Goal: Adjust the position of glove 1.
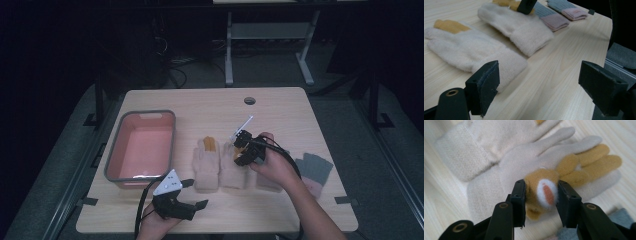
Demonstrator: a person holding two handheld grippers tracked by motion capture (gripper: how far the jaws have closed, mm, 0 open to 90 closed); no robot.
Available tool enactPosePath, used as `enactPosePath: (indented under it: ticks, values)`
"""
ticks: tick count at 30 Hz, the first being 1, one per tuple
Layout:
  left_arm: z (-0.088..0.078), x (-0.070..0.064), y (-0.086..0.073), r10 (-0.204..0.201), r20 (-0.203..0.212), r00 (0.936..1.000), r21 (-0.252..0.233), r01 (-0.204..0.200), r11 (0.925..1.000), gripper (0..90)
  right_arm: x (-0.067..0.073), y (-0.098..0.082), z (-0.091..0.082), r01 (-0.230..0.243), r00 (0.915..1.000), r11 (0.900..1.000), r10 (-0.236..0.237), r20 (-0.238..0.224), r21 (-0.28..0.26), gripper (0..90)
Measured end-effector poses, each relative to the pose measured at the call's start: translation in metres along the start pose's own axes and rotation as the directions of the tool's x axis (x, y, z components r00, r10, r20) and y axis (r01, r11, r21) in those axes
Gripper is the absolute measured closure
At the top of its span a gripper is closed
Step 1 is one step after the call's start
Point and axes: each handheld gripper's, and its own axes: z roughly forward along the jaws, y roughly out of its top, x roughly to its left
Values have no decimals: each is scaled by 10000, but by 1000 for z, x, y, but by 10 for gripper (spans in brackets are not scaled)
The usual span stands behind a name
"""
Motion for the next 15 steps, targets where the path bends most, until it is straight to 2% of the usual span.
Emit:
enactPosePath:
  ticks: [8, 9, 15]
  values:
    - [-1, 1, 0, -126, -32, 9999, -72, 126, 9999, 171, 8, 8, -20, 309, 9995, 9989, -308, 13, -353, 619]
    - [-2, 1, 0, -127, -55, 9999, -73, 127, 9999, 171, 12, 12, -24, 501, 9987, 9979, -498, 69, -412, 619]
    - [-3, 0, 0, -109, -87, 9999, -151, 108, 9998, 171, 24, 27, -27, 977, 9952, 9939, -975, 58, -521, 619]
